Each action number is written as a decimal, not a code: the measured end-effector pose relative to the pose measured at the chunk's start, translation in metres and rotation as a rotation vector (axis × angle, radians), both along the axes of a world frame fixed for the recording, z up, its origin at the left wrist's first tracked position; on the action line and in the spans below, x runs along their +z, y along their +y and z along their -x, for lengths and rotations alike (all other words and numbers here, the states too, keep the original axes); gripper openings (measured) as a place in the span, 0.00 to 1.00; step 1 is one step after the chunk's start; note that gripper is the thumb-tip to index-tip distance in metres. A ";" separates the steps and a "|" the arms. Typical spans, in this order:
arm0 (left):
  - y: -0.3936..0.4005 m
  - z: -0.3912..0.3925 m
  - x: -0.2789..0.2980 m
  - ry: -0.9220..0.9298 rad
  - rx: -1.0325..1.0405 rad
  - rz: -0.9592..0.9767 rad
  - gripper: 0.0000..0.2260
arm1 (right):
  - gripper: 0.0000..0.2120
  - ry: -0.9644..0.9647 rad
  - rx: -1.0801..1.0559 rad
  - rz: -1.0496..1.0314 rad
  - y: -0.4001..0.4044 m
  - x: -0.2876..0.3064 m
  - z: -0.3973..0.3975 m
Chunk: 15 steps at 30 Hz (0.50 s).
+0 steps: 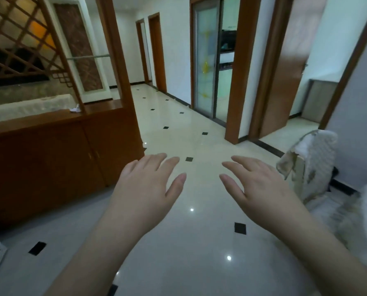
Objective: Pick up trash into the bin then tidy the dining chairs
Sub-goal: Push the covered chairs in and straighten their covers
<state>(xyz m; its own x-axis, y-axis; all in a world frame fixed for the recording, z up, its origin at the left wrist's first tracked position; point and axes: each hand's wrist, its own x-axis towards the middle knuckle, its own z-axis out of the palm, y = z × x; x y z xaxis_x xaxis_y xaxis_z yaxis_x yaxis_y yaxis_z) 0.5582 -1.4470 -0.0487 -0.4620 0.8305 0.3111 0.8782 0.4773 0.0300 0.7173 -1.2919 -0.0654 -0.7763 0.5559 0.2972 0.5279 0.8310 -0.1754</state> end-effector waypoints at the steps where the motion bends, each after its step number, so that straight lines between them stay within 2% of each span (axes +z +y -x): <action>1: 0.018 0.008 -0.003 -0.010 -0.035 0.005 0.30 | 0.27 -0.011 -0.033 -0.003 0.015 -0.003 0.005; 5: 0.098 0.045 -0.017 -0.006 -0.112 0.021 0.33 | 0.26 -0.038 -0.137 -0.016 0.081 -0.012 0.025; 10: 0.204 0.086 -0.019 0.027 -0.190 0.101 0.27 | 0.25 0.001 -0.229 0.011 0.174 -0.027 0.056; 15: 0.312 0.135 -0.003 0.140 -0.245 0.139 0.28 | 0.26 0.006 -0.270 0.036 0.274 -0.018 0.092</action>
<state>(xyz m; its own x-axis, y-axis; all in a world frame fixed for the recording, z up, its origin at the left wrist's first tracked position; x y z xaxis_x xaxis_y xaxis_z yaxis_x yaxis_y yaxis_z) 0.4235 -1.1354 -0.0516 -0.2033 0.9508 0.2337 0.9586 0.2419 -0.1502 0.6256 -1.0178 -0.0829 -0.5964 0.7531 0.2778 0.7286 0.6531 -0.2063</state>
